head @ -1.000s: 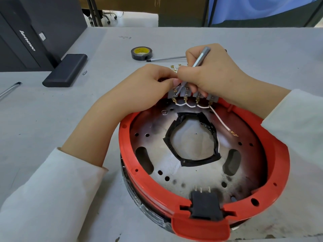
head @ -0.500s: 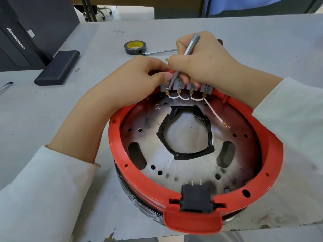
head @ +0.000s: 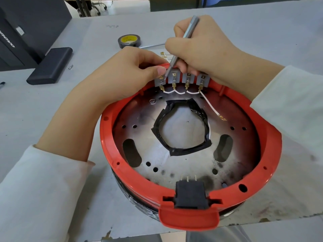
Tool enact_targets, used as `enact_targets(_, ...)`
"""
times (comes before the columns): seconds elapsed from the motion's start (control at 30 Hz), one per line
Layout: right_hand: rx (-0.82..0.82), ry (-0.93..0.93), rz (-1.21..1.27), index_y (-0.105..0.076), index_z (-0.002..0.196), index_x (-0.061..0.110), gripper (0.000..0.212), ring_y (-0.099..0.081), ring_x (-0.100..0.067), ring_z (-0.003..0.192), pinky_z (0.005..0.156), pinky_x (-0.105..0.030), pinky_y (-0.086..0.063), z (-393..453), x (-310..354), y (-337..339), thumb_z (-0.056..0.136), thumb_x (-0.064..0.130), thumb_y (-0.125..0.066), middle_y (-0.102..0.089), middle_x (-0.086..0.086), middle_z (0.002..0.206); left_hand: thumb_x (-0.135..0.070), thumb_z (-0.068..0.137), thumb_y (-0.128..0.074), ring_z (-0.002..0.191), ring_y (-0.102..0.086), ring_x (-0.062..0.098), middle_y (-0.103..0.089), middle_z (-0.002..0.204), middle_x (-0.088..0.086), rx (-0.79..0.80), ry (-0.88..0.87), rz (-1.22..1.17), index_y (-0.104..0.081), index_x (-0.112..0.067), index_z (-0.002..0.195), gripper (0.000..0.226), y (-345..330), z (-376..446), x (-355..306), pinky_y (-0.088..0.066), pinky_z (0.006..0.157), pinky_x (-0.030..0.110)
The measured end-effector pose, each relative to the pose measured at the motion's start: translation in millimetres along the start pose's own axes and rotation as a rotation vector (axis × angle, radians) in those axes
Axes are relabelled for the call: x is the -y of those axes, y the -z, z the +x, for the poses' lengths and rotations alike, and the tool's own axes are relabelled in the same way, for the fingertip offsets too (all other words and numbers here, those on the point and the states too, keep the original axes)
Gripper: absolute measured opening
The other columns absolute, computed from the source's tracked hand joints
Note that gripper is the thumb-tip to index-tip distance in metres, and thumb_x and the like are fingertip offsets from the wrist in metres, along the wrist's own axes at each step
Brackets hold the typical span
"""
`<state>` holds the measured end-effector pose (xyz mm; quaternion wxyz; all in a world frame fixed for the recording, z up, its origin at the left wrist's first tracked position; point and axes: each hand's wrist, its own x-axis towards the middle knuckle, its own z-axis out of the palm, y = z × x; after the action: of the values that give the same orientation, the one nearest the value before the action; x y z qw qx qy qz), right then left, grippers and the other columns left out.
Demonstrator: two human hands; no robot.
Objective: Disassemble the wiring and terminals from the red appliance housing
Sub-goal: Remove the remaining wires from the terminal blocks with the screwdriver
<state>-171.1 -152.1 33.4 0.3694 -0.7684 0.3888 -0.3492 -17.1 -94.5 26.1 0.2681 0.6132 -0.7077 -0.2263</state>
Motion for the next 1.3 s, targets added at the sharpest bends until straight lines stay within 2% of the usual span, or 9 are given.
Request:
enact_targets(0.07,-0.015,0.010,0.026,-0.033,0.055,0.016,0.031,-0.034,-0.015,0.027,0.033,-0.016,-0.026,0,0,1,0.079,0.005,-0.050,-0.045,0.000,0.034,-0.032,0.095,-0.054,0.094,-0.058,-0.012,-0.067,0.100,-0.023,-0.001,0.014,-0.015,-0.066,-0.035,0.113,0.023,-1,0,1,-0.039,0.080,0.001)
enact_targets(0.2,-0.011,0.043,0.004,-0.034,0.054,0.017,0.032,-0.037,-0.012,0.027,0.033,-0.017,-0.028,-4,-1,1,0.078,0.006,-0.052,-0.044,0.000,0.036,-0.029,0.096,-0.052,0.101,-0.061,0.001,-0.069,0.103,-0.015,0.000,0.021,-0.061,-0.066,-0.032,0.115,0.024,-2,0,0,-0.042,0.094,0.018)
enact_targets(0.3,-0.019,0.079,-0.085,-0.033,0.055,0.016,0.032,-0.042,-0.008,0.030,0.034,-0.016,-0.029,-6,0,-1,0.078,0.008,-0.054,-0.042,-0.005,0.045,-0.028,0.097,-0.050,0.100,-0.060,0.001,-0.070,0.104,-0.013,0.006,0.008,-0.059,-0.066,-0.033,0.112,0.023,-2,0,0,-0.039,0.087,0.008)
enact_targets(0.4,-0.010,0.080,-0.103,-0.034,0.056,0.016,0.032,-0.044,-0.007,0.028,0.033,-0.017,-0.030,-7,0,-3,0.079,0.009,-0.054,-0.047,-0.008,0.048,-0.027,0.097,-0.050,0.102,-0.060,0.005,-0.070,0.105,-0.010,0.022,-0.001,-0.066,-0.066,-0.034,0.111,0.022,-2,0,1,-0.038,0.084,0.006)
enact_targets(0.5,0.005,0.051,-0.104,-0.035,0.057,0.017,0.031,-0.042,-0.009,0.029,0.035,-0.018,-0.031,-7,1,-3,0.081,0.010,-0.053,-0.053,-0.010,0.049,-0.027,0.097,-0.050,0.094,-0.059,-0.004,-0.070,0.103,-0.015,0.019,-0.008,-0.064,-0.066,-0.036,0.109,0.022,-2,-1,0,-0.036,0.077,-0.001)
enact_targets(0.63,0.025,0.019,-0.128,-0.036,0.056,0.017,0.030,-0.041,-0.020,0.033,0.037,-0.020,-0.031,-5,2,-3,0.080,0.011,-0.053,-0.053,-0.007,0.045,-0.026,0.097,-0.049,0.089,-0.057,-0.007,-0.069,0.101,-0.016,0.016,-0.010,-0.057,-0.066,-0.036,0.109,0.023,-1,-2,-1,-0.034,0.072,-0.003)
enact_targets(0.83,0.064,-0.032,-0.165,-0.036,0.055,0.016,0.028,-0.037,-0.014,0.028,0.035,-0.016,-0.031,0,5,-3,0.078,0.011,-0.050,-0.048,0.003,0.036,-0.026,0.098,-0.048,0.086,-0.055,-0.006,-0.069,0.101,-0.011,0.002,-0.009,-0.025,-0.064,-0.040,0.105,0.023,-2,-3,-4,-0.032,0.067,-0.006)
enact_targets(1.07,0.060,-0.053,-0.144,-0.036,0.054,0.017,0.027,-0.034,-0.010,0.026,0.033,-0.013,-0.028,3,5,-2,0.078,0.011,-0.048,-0.048,0.003,0.035,-0.030,0.097,-0.049,0.096,-0.059,0.001,-0.069,0.103,-0.011,0.007,0.016,0.007,-0.064,-0.040,0.104,0.020,-2,-2,-5,-0.036,0.075,0.000)
enact_targets(1.3,0.006,0.014,-0.110,-0.035,0.056,0.016,0.027,-0.035,-0.012,0.026,0.033,-0.014,-0.027,0,2,-1,0.079,0.010,-0.049,-0.047,0.003,0.034,-0.030,0.096,-0.050,0.100,-0.061,0.007,-0.069,0.103,-0.010,0.003,0.039,0.000,-0.065,-0.032,0.113,0.023,-2,-2,-5,-0.041,0.087,0.014)
